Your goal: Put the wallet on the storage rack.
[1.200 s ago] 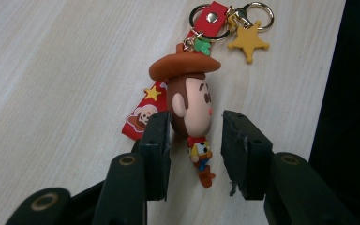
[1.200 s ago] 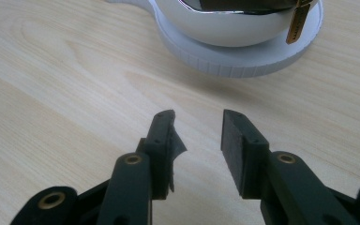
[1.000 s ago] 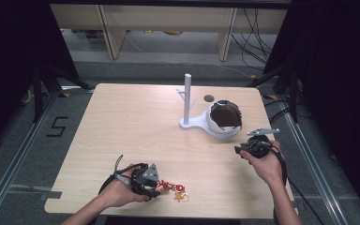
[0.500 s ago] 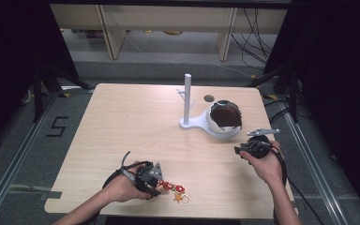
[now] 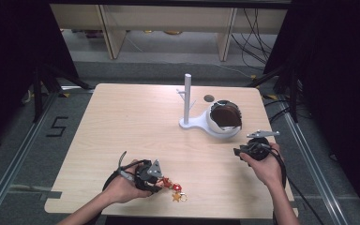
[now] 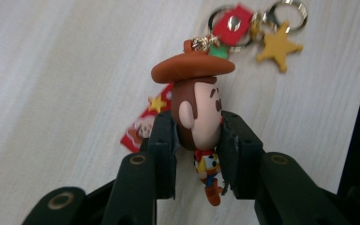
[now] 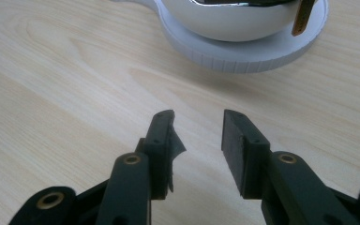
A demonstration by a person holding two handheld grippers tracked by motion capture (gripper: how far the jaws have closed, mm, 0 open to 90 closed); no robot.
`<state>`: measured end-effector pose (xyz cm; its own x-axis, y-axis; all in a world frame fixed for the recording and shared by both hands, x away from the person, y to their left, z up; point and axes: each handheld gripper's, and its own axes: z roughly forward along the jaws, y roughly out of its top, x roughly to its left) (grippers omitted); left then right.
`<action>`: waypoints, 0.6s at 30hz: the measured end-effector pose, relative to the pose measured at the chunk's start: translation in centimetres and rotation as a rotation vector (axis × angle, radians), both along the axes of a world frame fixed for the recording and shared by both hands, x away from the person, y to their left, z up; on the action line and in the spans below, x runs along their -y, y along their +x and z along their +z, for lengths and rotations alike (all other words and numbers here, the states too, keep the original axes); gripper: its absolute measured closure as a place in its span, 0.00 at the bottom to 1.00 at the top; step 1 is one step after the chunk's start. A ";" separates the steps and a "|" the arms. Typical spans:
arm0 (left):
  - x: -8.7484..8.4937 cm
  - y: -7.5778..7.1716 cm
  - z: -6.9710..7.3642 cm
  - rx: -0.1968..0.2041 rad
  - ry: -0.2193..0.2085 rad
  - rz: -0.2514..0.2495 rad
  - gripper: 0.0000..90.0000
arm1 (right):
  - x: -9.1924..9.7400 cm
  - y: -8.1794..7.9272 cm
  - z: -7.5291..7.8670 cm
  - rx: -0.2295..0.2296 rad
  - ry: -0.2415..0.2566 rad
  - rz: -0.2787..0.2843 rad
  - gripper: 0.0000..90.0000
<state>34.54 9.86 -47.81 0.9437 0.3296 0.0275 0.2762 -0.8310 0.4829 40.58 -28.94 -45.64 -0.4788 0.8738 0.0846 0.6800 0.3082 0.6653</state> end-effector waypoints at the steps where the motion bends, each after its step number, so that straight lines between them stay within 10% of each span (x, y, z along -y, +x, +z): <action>1: -0.1 -0.1 0.2 0.003 -0.030 0.024 0.75 | 0.0 0.0 0.0 0.000 0.000 0.000 0.72; 18: -1.2 1.4 4.5 0.129 -0.305 0.187 0.76 | -1.0 -0.7 -1.0 0.005 0.020 -0.008 0.72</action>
<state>35.90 11.03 -43.30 0.8615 0.5074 0.0164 0.3303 -0.5847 0.7410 39.87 -27.95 -46.65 -0.4719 0.8761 0.0992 0.6789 0.2893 0.6748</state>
